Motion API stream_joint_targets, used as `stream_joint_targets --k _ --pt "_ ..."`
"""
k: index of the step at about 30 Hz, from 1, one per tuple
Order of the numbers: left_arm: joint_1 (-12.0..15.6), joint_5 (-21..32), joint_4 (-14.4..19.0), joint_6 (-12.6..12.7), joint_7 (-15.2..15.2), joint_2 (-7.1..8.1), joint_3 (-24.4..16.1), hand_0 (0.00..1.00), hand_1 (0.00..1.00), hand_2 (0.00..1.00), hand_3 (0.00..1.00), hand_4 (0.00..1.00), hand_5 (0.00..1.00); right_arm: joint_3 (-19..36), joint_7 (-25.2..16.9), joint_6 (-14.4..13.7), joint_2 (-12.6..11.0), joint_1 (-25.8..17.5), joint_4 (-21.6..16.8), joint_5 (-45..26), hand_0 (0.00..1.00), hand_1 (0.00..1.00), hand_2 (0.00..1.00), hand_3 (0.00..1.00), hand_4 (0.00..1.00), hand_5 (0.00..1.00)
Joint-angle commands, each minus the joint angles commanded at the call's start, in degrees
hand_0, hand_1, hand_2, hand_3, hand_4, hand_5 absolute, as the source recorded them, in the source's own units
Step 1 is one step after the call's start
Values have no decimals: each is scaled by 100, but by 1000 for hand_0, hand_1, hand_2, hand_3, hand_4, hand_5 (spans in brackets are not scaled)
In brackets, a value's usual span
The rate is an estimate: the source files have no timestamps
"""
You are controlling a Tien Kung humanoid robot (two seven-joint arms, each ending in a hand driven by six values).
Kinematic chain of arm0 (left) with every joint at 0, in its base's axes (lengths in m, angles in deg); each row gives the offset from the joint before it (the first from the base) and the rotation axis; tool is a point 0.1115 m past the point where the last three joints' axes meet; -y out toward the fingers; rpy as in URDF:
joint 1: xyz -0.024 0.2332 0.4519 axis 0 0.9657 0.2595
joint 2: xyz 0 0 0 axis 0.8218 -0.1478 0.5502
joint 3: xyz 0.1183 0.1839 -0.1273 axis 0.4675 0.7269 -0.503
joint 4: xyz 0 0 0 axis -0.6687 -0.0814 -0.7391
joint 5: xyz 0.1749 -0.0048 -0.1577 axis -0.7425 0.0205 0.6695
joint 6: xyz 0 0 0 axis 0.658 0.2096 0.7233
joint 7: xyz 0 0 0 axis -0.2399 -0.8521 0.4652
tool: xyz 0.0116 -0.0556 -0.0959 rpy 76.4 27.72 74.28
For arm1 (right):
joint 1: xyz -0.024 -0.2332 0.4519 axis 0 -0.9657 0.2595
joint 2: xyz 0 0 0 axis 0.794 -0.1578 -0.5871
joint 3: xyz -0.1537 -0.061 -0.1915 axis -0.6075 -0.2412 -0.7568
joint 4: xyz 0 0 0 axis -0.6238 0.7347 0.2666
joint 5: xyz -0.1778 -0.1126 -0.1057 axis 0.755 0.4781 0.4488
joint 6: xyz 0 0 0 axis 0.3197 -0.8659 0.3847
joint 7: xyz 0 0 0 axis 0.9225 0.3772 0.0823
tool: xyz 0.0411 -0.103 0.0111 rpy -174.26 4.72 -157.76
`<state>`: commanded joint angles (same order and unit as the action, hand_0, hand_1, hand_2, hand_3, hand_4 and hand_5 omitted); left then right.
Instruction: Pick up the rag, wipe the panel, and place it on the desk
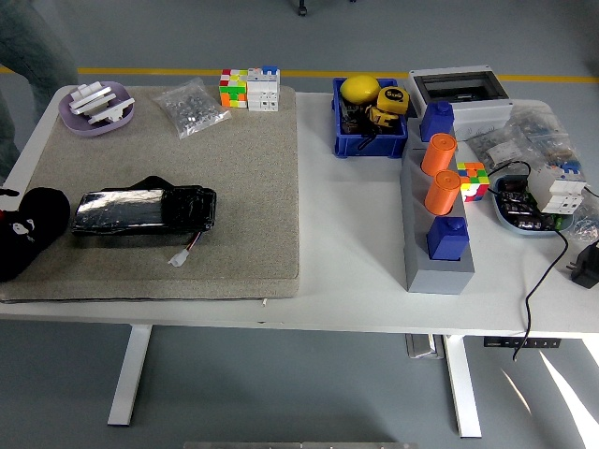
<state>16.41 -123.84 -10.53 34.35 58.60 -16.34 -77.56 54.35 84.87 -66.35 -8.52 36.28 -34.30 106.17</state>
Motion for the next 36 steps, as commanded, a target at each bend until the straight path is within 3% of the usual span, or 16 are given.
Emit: stream_joint_targets --k 8,9,14,15,20,21,26,27,32,33,36 --pt "-135 -94 -238 -12 36 -113 43 795 855 829 637 844 303 60 -49 -8 1 40 0 61 795 643 691 640 998 551" --pt "-152 -90 -286 -7 37 -122 35 725 806 813 603 648 103 70 -69 -7 -2 45 0 76 795 643 690 640 998 550" --pt "-177 -30 -428 14 56 -114 33 725 806 813 603 648 103 106 -97 -17 -14 39 0 95 795 643 690 640 998 550" --pt "-179 -11 -457 24 62 -114 32 478 611 749 583 435 40 109 -94 -20 -17 35 0 89 795 642 690 639 998 550" --pt "-175 80 -575 82 88 -132 39 478 611 749 583 435 40 121 -98 -25 -27 31 0 108 795 642 690 639 998 550" --pt "-170 105 -584 102 97 -136 45 374 501 738 567 97 2 129 -107 -24 -29 34 0 121 795 642 690 638 998 550" --pt "-149 129 -541 213 140 -145 94 374 501 738 567 97 2 152 -149 -18 -37 35 0 164 795 642 690 638 998 550" --pt "-142 135 -534 235 154 -147 99 286 281 620 514 2 2 157 -155 -17 -37 33 0 168 795 642 690 639 998 550" --pt "-84 243 -470 467 341 -152 158 286 281 620 514 2 2 183 -150 -22 -39 26 0 172 795 642 690 639 998 550" --pt "-69 256 -439 509 369 -153 176 283 186 441 341 2 2 189 -149 -24 -40 23 0 170 795 641 690 638 998 551" --pt "-26 289 -299 590 429 -157 235 283 186 441 341 2 2 192 -137 -28 -43 20 0 158 795 641 690 638 998 551"
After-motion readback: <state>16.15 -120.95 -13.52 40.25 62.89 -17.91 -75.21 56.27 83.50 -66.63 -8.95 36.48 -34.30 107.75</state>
